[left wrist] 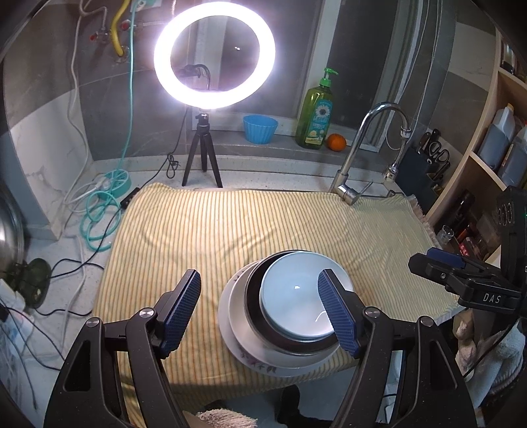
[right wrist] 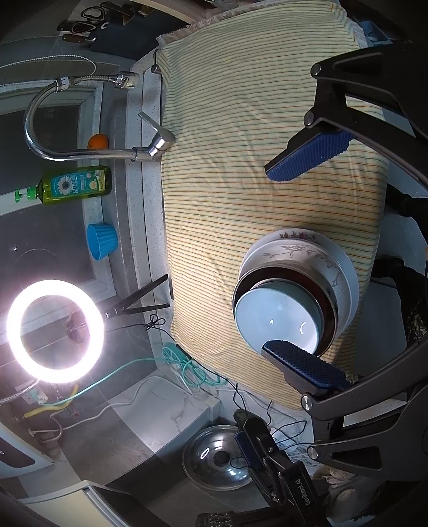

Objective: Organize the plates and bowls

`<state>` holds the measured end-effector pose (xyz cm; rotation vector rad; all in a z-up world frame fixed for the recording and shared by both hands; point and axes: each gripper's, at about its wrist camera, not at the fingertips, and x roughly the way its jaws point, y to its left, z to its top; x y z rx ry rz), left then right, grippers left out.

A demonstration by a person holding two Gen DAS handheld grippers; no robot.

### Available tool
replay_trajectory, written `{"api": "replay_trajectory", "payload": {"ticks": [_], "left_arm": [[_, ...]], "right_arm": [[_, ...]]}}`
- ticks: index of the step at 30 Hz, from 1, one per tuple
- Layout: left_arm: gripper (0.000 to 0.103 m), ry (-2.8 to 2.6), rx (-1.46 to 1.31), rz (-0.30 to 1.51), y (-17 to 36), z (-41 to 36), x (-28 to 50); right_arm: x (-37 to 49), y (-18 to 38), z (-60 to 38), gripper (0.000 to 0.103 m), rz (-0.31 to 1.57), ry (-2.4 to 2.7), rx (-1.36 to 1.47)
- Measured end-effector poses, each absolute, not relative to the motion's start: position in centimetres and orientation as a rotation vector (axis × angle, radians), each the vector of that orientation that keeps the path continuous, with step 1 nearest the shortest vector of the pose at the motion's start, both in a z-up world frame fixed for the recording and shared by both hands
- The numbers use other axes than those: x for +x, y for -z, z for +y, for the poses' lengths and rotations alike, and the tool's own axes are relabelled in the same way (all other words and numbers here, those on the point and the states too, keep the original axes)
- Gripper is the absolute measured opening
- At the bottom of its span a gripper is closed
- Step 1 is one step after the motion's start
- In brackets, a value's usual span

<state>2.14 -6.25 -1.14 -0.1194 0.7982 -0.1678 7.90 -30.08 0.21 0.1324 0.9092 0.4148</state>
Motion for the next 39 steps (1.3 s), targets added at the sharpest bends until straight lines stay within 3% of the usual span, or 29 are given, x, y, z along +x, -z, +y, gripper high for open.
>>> {"api": "replay_trajectory", "payload": {"ticks": [39], "left_arm": [[0.074, 0.163, -0.116, 0.805, 1.34, -6.18, 2.84]], "right_arm": [[7.96, -0.06, -29.59, 0.099, 0.915, -0.406, 0.139]]}}
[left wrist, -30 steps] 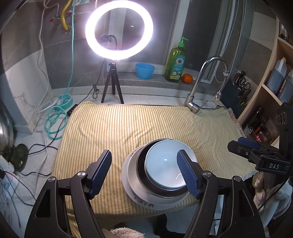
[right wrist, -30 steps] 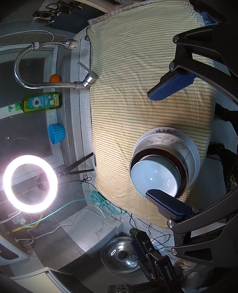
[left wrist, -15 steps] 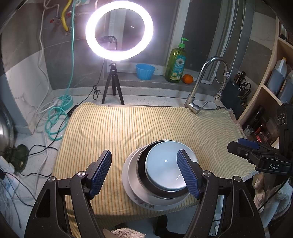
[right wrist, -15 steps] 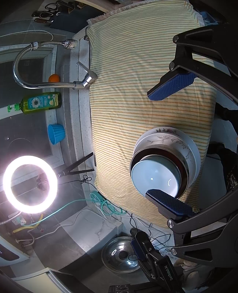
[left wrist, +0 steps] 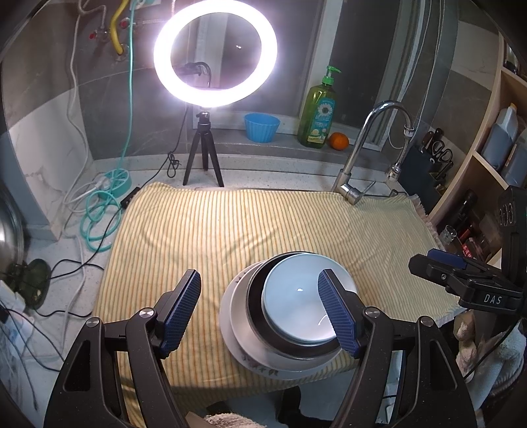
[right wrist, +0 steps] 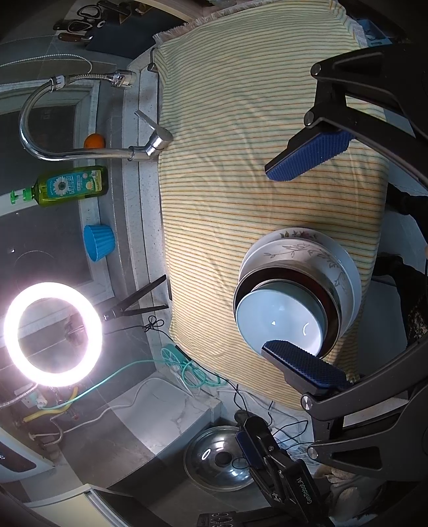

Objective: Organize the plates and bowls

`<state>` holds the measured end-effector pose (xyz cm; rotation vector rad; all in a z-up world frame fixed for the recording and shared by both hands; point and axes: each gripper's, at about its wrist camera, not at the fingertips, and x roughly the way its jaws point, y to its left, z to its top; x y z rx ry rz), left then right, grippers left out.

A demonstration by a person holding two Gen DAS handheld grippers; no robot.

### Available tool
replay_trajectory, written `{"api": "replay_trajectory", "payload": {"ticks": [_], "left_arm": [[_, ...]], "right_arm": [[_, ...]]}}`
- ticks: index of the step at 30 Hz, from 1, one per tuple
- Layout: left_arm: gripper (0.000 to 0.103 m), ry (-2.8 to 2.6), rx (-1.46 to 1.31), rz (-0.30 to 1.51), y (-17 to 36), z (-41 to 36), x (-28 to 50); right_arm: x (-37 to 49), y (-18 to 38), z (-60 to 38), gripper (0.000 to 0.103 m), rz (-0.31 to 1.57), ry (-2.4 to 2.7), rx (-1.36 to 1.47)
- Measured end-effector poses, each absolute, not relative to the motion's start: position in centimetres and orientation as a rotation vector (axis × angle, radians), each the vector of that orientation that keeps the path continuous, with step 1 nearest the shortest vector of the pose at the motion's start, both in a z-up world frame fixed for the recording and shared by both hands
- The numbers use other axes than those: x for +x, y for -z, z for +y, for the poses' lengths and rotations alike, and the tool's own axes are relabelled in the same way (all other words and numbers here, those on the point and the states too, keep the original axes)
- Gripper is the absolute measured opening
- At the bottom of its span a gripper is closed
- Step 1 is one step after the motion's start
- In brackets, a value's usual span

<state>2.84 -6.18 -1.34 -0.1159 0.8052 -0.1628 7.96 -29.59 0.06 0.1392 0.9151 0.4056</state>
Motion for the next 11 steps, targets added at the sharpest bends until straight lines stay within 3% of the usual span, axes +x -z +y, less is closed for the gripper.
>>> {"api": "replay_trajectory", "payload": {"ticks": [11], "left_arm": [[0.074, 0.166, -0.104, 0.791, 1.62, -6.19, 3.2]], "right_arm": [[8.31, 0.89, -29.5, 0.099, 0.937, -0.395, 0.148]]}}
